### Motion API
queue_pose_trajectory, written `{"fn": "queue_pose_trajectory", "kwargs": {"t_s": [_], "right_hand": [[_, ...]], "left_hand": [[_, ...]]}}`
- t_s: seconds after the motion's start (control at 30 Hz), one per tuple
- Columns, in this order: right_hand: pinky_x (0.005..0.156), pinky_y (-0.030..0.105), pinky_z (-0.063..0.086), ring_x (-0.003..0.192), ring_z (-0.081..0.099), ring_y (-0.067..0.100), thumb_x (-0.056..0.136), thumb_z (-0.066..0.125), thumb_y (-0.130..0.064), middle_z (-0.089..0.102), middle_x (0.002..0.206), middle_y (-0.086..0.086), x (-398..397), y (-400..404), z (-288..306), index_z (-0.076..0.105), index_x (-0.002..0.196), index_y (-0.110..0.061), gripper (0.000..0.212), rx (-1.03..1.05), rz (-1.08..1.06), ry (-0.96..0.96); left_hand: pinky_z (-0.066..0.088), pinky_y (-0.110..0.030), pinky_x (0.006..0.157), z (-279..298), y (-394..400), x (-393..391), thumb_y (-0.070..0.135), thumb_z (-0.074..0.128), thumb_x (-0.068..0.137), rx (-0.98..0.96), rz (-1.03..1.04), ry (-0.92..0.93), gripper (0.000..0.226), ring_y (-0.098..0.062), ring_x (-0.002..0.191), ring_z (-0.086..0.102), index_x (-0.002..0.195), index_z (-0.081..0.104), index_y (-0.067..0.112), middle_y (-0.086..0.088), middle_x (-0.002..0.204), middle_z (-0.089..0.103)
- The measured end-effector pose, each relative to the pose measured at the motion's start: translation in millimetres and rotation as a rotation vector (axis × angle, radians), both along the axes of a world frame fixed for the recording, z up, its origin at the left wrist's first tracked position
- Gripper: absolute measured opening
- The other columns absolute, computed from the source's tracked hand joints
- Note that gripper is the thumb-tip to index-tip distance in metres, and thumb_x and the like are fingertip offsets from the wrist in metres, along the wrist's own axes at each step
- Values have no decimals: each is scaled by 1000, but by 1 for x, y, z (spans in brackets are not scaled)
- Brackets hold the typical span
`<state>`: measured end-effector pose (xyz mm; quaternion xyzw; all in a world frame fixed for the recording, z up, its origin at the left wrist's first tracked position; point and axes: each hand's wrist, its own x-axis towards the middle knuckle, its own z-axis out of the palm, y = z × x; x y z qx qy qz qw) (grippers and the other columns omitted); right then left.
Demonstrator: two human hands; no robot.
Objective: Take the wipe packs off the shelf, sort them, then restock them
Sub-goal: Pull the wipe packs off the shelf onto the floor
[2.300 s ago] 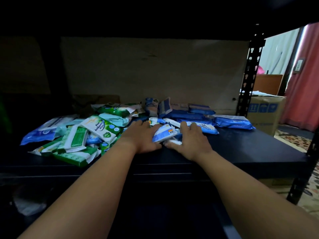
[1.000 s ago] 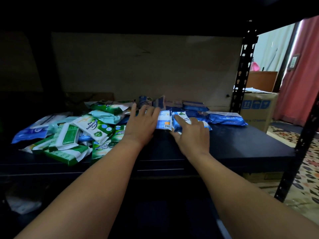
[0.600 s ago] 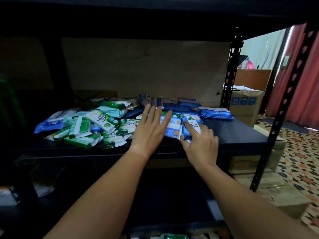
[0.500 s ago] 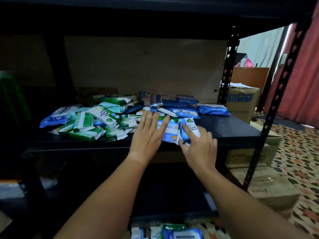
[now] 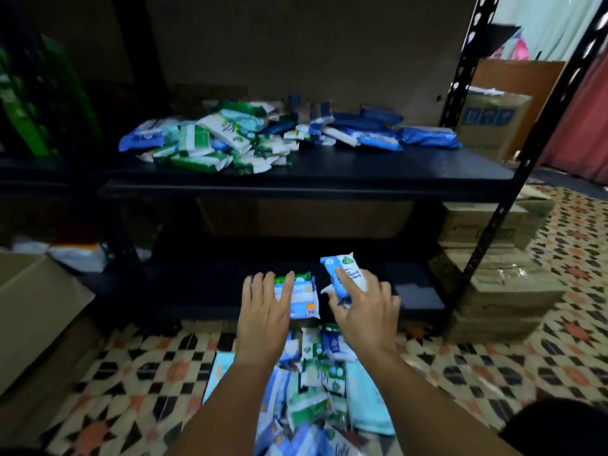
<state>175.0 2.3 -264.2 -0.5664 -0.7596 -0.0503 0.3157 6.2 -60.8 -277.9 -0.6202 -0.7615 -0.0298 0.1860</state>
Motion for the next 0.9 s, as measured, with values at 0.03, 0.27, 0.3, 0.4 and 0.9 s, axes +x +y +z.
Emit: {"fn": "queue_pose_trajectory", "kwargs": {"t_s": [0.03, 0.27, 0.3, 0.4, 0.9], "right_hand": [[72, 42, 43, 86, 55, 32, 75, 81, -38, 65, 118, 5, -1, -10, -11, 70, 123, -38, 50, -71, -10, -8], [98, 45, 34, 124, 41, 28, 99, 49, -44, 39, 150, 0, 5, -58, -81, 36, 149, -50, 52, -541, -50, -120], [100, 46, 35, 126, 40, 28, 100, 47, -44, 35, 153, 0, 6, -66, -93, 32, 150, -51, 53, -594, -55, -155], [102, 48, 38, 131, 38, 31, 103, 46, -43, 29, 157, 4, 15, -81, -117, 25, 152, -52, 54, -689, -92, -188], [115, 70, 19, 152, 7, 41, 60, 67, -87, 2, 169, -7, 39, -94, -178, -34, 137, -62, 130, -971, -38, -215]], "left_hand": [[22, -56, 118, -14, -11, 2, 14, 53, 91, -29, 29, -57, 86, -43, 145, 26, 161, 4, 19, -24, 156, 30], [37, -44, 108, -93, -67, 13, 21, 48, 98, -361, 214, -249, 85, -36, 139, 31, 159, -11, 20, -18, 154, 28], [38, -45, 106, -103, -75, 13, 24, 49, 98, -383, 241, -278, 86, -35, 137, 33, 159, -11, 22, -16, 153, 30], [37, -49, 105, -120, -88, 10, 31, 52, 98, -433, 334, -346, 87, -34, 137, 33, 160, -10, 26, -14, 153, 28], [14, -74, 114, -174, -102, -19, 61, 58, 92, -443, 362, -656, 94, -29, 152, 15, 158, -8, 44, 9, 167, 15]]}}
